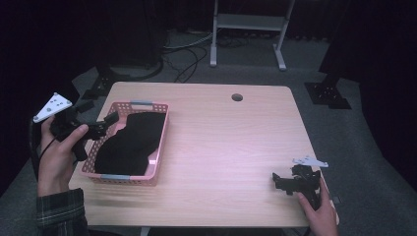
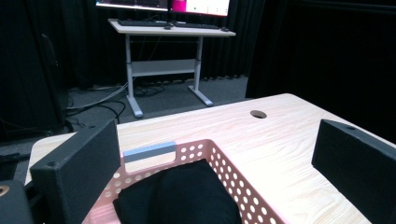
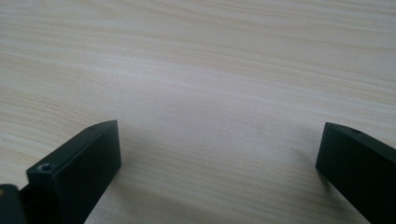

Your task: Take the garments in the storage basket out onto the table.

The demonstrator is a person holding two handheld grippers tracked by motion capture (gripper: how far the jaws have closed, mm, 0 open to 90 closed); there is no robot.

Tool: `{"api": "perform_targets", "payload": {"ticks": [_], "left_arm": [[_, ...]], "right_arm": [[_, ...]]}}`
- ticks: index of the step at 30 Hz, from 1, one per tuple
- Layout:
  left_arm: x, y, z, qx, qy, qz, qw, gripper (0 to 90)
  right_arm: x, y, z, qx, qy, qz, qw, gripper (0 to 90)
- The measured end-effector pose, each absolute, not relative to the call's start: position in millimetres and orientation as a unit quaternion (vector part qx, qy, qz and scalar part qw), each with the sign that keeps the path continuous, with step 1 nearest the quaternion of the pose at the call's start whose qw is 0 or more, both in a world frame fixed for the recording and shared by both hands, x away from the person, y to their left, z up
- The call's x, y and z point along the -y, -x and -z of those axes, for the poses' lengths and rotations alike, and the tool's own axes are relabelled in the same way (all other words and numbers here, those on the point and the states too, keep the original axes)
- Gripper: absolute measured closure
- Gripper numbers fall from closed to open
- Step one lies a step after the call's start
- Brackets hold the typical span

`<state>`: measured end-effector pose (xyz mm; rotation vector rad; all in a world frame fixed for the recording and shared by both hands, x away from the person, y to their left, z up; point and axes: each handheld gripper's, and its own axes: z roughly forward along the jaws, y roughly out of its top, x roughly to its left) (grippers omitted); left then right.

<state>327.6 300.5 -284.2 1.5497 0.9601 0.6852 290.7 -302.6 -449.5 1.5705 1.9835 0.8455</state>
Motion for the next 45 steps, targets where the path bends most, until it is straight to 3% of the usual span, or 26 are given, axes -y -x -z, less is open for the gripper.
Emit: {"api": "perform_targets", "payload": {"ticks": [45], "left_arm": [[-276,-353,317,-0.43,-0.747,-0.255,0.439,0.3]], "right_arm": [[303,-291,449,-0.723,-0.572,-0.308,0.235,0.0]]}}
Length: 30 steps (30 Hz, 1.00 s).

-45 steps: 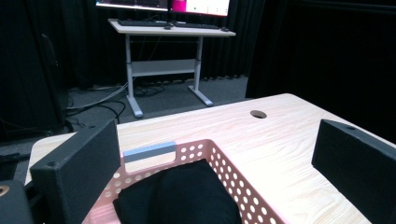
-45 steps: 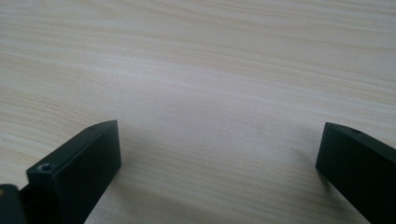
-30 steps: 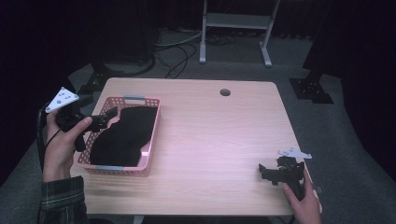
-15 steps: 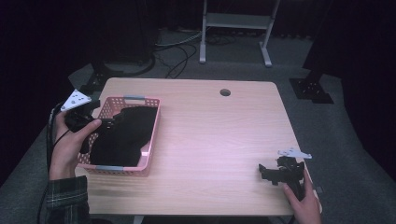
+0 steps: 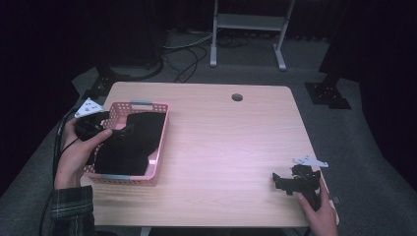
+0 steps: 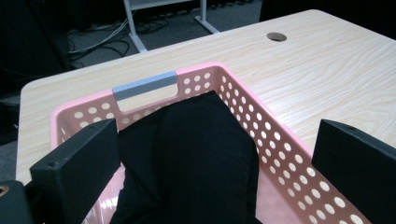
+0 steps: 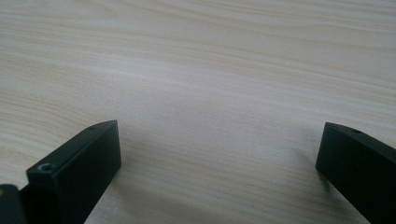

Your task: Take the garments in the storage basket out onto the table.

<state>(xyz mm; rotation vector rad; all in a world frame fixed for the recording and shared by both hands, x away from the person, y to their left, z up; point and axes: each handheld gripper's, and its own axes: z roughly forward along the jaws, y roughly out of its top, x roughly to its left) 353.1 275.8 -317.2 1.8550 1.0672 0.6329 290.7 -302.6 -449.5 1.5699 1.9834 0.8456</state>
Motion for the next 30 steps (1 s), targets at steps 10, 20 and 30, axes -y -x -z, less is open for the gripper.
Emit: {"api": "perform_targets", "payload": {"ticks": [10,20,30], "left_arm": [[-269,-361,328,-0.432,-0.761,-0.242,0.419,0.3],[-267,-370,340,-0.438,-0.768,-0.231,0.407,0.3],[-267,-377,347,-0.444,-0.77,-0.225,0.399,0.3]], "right_arm": [[303,-291,450,-0.723,-0.572,-0.308,0.235,0.0],[303,-291,449,-0.723,-0.572,-0.308,0.235,0.0],[303,-291,450,-0.723,-0.572,-0.308,0.235,0.0]]}}
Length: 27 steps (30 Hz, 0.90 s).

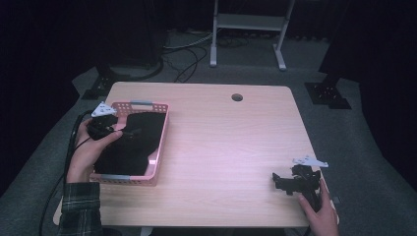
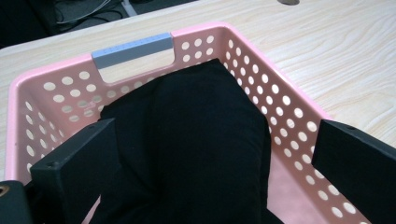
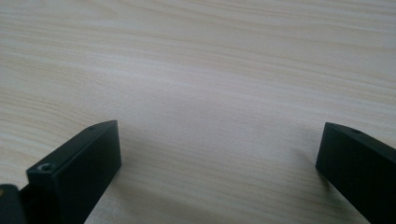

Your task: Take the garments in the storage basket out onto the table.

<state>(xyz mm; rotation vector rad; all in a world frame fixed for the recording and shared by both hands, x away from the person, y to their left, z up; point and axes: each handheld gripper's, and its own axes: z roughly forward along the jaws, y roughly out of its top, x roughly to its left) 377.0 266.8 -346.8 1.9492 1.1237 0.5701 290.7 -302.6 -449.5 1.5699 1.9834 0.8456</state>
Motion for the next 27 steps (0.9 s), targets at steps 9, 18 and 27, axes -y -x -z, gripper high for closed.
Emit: {"api": "perform_targets", "payload": {"ticks": [9,18,27], "left_arm": [[-260,-382,355,-0.445,-0.782,-0.216,0.378,0.3],[-257,-387,365,-0.448,-0.789,-0.206,0.366,0.3],[-259,-391,377,-0.458,-0.791,-0.195,0.356,0.3]], "right_arm": [[303,-291,450,-0.723,-0.572,-0.308,0.235,0.0],[303,-291,449,-0.723,-0.572,-0.308,0.235,0.0],[303,-291,450,-0.723,-0.572,-0.308,0.235,0.0]]}}
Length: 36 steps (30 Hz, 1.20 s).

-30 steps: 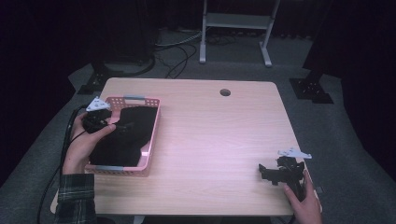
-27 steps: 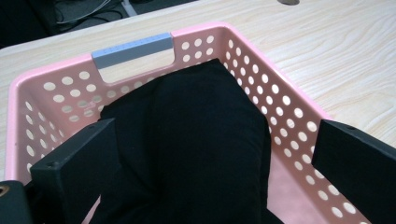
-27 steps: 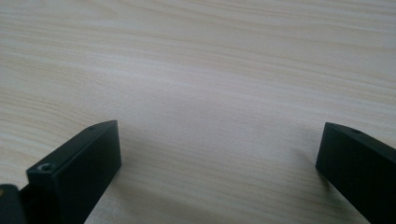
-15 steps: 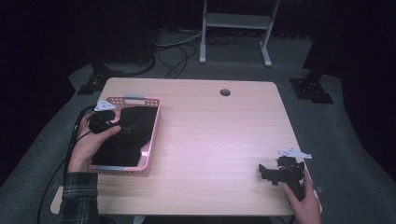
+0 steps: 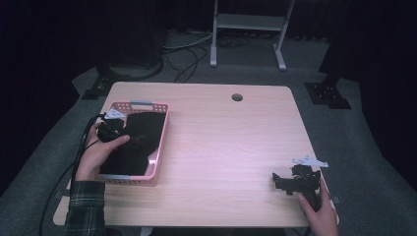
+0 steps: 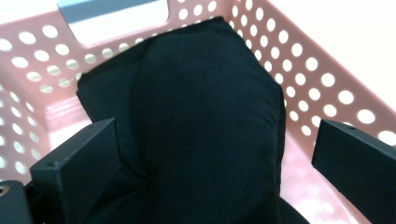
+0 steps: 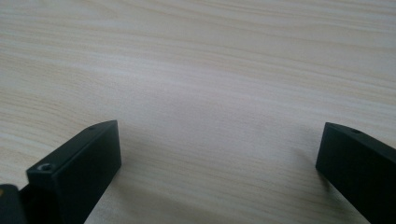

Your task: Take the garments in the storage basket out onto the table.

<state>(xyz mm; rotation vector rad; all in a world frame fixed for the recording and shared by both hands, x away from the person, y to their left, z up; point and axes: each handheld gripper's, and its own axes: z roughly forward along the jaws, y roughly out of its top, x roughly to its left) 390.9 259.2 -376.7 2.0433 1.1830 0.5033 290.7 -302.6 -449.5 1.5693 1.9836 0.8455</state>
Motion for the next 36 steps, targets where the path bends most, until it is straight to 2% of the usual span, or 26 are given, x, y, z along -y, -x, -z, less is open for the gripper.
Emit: {"api": "perform_targets", "payload": {"ticks": [19,36], "left_arm": [[-255,-401,407,-0.477,-0.806,-0.162,0.312,0.3],[-250,-405,417,-0.48,-0.815,-0.163,0.282,0.3]], "right_arm": [[303,-291,450,-0.723,-0.572,-0.308,0.235,0.0],[303,-291,450,-0.723,-0.572,-0.308,0.235,0.0]]}}
